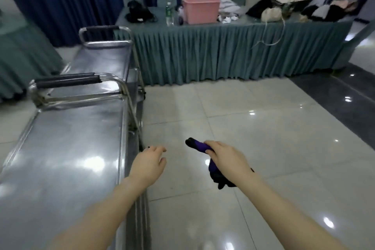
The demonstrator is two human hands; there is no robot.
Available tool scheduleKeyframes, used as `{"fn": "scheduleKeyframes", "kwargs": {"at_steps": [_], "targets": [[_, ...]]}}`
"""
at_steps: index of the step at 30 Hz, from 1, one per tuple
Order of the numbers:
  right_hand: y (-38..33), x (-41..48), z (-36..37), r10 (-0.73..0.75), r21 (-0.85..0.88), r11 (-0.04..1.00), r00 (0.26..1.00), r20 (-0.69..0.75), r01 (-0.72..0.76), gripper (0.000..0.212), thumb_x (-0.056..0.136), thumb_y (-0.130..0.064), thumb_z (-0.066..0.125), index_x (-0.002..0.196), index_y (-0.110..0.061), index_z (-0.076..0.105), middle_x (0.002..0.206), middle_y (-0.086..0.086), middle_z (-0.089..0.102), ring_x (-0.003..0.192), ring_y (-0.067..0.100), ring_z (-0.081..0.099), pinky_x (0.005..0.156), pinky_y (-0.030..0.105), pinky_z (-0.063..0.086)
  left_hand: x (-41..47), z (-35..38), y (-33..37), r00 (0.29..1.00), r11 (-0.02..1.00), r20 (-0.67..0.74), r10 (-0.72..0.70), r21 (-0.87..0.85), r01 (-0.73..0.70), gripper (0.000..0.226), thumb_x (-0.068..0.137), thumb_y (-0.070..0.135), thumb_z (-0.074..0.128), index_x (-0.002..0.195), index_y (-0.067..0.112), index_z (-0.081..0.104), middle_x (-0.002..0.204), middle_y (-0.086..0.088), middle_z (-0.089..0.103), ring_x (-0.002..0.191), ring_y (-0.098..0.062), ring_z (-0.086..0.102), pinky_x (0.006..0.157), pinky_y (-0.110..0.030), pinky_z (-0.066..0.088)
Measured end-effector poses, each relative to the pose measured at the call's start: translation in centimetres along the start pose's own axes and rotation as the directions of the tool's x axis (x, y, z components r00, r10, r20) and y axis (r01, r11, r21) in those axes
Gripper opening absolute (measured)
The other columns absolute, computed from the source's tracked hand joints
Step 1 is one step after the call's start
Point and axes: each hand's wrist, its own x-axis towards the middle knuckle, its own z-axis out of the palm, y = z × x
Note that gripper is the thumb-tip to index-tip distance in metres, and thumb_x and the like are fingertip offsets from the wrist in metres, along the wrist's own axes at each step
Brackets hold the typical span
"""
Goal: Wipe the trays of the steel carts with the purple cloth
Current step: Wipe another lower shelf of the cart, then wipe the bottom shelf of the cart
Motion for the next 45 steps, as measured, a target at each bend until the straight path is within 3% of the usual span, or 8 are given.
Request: {"fn": "scheduleKeyframes", "kwargs": {"at_steps": [12, 18, 22, 30, 35, 39, 45], "targets": [[2.7, 19.7, -3.5, -0.246, -0.044, 0.965, 0.953, 0.175, 0.257, 0.029, 0.102, -0.039, 0.033, 0.127, -0.042, 0.047, 0.119, -0.014, 0.057, 0.100, 0.017, 0.058, 0.081, 0.035, 0.048, 11.5, -1.0, -0.8, 0.948, 0.955, -0.120, -0.294, -0.062, 0.289, 0.032, 0.095, 0.026, 0.048, 0.125, 0.019, 0.056, 0.119, -0.002, 0.060, 0.108, -0.023, 0.055, 0.088, -0.037, 0.045], [1.0, 30.0, -2.3, -0.456, -0.043, 0.876, 0.853, 0.253, 0.481, 0.030, 0.104, -0.039, 0.032, 0.131, -0.042, 0.045, 0.125, -0.015, 0.058, 0.103, 0.019, 0.058, 0.084, 0.035, 0.049, 15.2, -0.3, -2.6, 0.851, 0.873, -0.196, -0.487, -0.098, 0.477, 0.034, 0.095, 0.030, 0.048, 0.128, 0.022, 0.053, 0.120, 0.001, 0.058, 0.108, -0.019, 0.055, 0.087, -0.029, 0.044], [-0.5, 35.8, -0.5, -0.608, -0.043, 0.752, 0.718, 0.338, 0.657, 0.028, 0.104, -0.039, 0.032, 0.129, -0.040, 0.044, 0.120, -0.010, 0.059, 0.099, 0.020, 0.059, 0.075, 0.033, 0.046, 17.1, 0.8, -3.1, 0.743, 0.770, -0.201, -0.638, -0.132, 0.625, 0.034, 0.094, 0.030, 0.050, 0.126, 0.022, 0.054, 0.122, -0.001, 0.059, 0.107, -0.021, 0.057, 0.085, -0.030, 0.045], [-3.2, 43.6, 2.4, -0.820, 0.071, 0.417, 0.342, 0.459, 0.906, 0.029, 0.104, -0.041, 0.032, 0.131, -0.044, 0.040, 0.126, -0.012, 0.056, 0.100, 0.020, 0.060, 0.073, 0.031, 0.041, 17.3, 3.5, -1.7, 0.412, 0.466, -0.239, -0.879, -0.255, 0.847, 0.037, 0.095, 0.030, 0.050, 0.130, 0.022, 0.051, 0.130, -0.001, 0.056, 0.115, -0.023, 0.055, 0.093, -0.035, 0.046], [-4.9, 42.5, 7.3, -0.841, 0.169, 0.287, 0.164, 0.516, 0.943, 0.032, 0.103, -0.041, 0.033, 0.135, -0.042, 0.038, 0.131, -0.012, 0.053, 0.105, 0.020, 0.058, 0.073, 0.031, 0.038, 13.2, 7.4, 0.6, 0.187, 0.237, -0.188, -0.964, -0.297, 0.925, 0.037, 0.094, 0.031, 0.048, 0.131, 0.024, 0.050, 0.123, 0.000, 0.055, 0.113, -0.024, 0.055, 0.089, -0.037, 0.046], [-5.1, 38.9, 11.8, -0.795, 0.212, 0.215, 0.045, 0.605, 0.953, 0.034, 0.103, -0.039, 0.033, 0.137, -0.039, 0.038, 0.133, -0.010, 0.052, 0.108, 0.020, 0.057, 0.076, 0.033, 0.042, 8.1, 11.3, 2.7, 0.051, 0.086, -0.109, -0.993, -0.351, 0.933, 0.038, 0.093, 0.028, 0.050, 0.130, 0.022, 0.052, 0.120, -0.001, 0.056, 0.110, -0.025, 0.056, 0.087, -0.038, 0.047], [-4.0, 32.3, 19.7, -0.724, 0.268, 0.177, -0.060, 0.688, 0.947, 0.032, 0.103, -0.037, 0.033, 0.134, -0.034, 0.041, 0.130, -0.007, 0.054, 0.106, 0.022, 0.057, 0.087, 0.042, 0.049, 1.6, 18.4, 4.8, -0.064, -0.068, 0.022, -0.998, -0.365, 0.929, 0.040, 0.091, 0.027, 0.049, 0.131, 0.022, 0.051, 0.121, -0.003, 0.056, 0.111, -0.027, 0.056, 0.088, -0.039, 0.046]]}}
